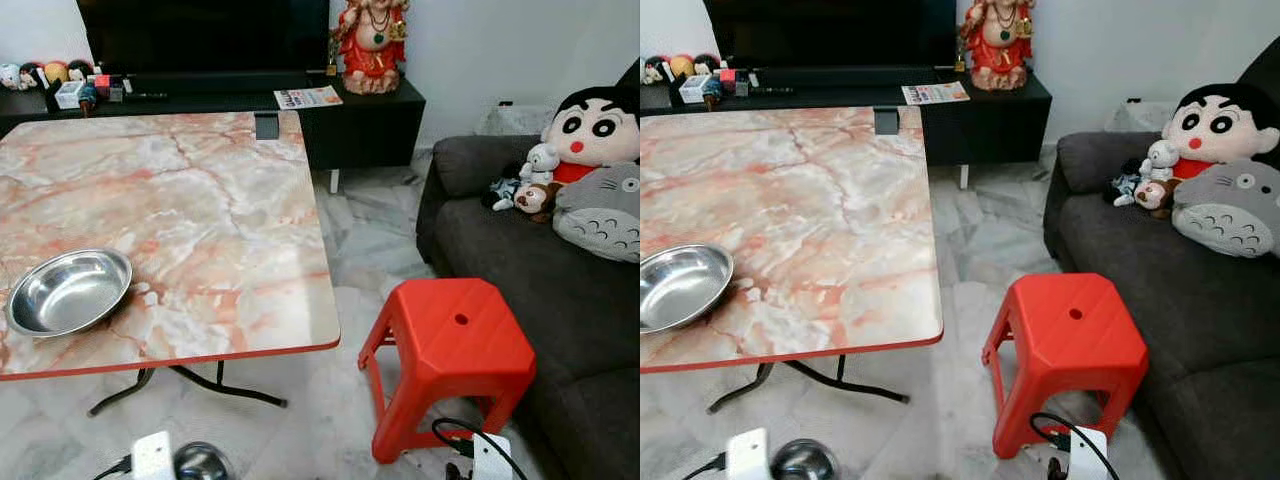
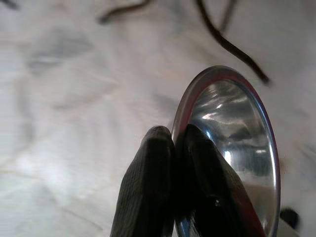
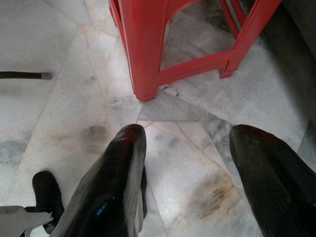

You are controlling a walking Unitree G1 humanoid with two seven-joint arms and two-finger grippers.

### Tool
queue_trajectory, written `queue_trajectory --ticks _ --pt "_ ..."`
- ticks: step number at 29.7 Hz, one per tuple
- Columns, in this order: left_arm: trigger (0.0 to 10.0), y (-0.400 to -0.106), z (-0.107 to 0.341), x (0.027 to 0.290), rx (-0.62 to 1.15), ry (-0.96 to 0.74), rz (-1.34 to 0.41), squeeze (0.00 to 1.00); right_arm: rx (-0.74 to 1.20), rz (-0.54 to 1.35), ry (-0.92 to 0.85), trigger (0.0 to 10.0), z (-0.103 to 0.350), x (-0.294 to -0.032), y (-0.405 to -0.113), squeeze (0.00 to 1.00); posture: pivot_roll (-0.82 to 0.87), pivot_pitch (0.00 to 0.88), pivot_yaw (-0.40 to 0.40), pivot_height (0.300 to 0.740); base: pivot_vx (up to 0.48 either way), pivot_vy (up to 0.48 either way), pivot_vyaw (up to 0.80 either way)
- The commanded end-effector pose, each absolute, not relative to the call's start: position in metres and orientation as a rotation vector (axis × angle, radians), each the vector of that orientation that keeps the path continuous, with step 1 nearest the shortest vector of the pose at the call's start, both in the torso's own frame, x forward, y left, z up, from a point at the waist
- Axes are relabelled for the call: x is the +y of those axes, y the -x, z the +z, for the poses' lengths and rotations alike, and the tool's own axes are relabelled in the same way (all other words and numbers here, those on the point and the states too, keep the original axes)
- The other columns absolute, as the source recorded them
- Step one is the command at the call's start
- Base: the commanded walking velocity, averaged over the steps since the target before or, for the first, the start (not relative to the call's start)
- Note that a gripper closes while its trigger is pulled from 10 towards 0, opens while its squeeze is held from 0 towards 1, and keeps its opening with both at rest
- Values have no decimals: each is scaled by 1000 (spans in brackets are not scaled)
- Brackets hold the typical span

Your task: Setting the table

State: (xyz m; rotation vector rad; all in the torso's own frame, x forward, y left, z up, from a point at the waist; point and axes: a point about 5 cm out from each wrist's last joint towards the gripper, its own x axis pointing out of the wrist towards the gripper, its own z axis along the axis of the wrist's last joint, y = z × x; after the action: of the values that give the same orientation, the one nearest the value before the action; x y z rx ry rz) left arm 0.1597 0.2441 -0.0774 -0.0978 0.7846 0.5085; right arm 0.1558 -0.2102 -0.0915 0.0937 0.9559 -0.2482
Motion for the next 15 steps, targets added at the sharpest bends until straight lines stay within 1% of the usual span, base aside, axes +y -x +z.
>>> queue_trajectory --ticks 1,2,3,5,7,8,9,11,12,13,15 --pt "10000 -159 -70 257 703 84 602 0 954 -237 -89 10000 -91 -209 -157 0 -19 0 -40 740 0 0 0" --pt "10000 -158 -67 263 670 84 644 0 954 -234 -88 10000 -91 -209 -157 0 -12 0 -43 740 0 0 0" --pt "10000 -157 -59 273 590 89 700 0 954 -222 -83 10000 -91 -208 -159 0 3 0 -49 740 0 0 0" --pt "10000 -157 -55 276 540 79 715 0 954 -214 -80 10000 -91 -207 -159 0 11 0 -52 740 0 0 0" --pt "10000 -158 -40 281 405 78 735 0 953 -198 -75 10000 -90 -205 -162 0 26 0 -58 740 0 0 0" --pt "10000 -158 -40 281 405 78 735 0 953 -198 -75 10000 -90 -205 -162 0 26 0 -58 740 0 0 0" --pt "10000 -157 -29 282 323 79 733 0 952 -188 -72 10000 -90 -204 -164 0 38 0 -62 740 0 0 0" --pt "10000 -155 -21 281 276 89 732 0 952 -184 -71 10000 -89 -203 -164 0 47 0 -67 740 0 0 0" --pt "10000 -155 -18 281 255 104 720 0 952 -181 -69 10000 -89 -203 -165 0 57 0 -71 740 0 0 0" --pt "10000 -155 -13 274 228 173 616 0 954 -168 -63 10000 -89 -202 -166 0 66 0 -78 740 0 0 0" --pt "10000 -154 -12 265 243 245 462 0 955 -159 -59 10000 -89 -201 -166 0 72 0 -83 740 0 0 0"
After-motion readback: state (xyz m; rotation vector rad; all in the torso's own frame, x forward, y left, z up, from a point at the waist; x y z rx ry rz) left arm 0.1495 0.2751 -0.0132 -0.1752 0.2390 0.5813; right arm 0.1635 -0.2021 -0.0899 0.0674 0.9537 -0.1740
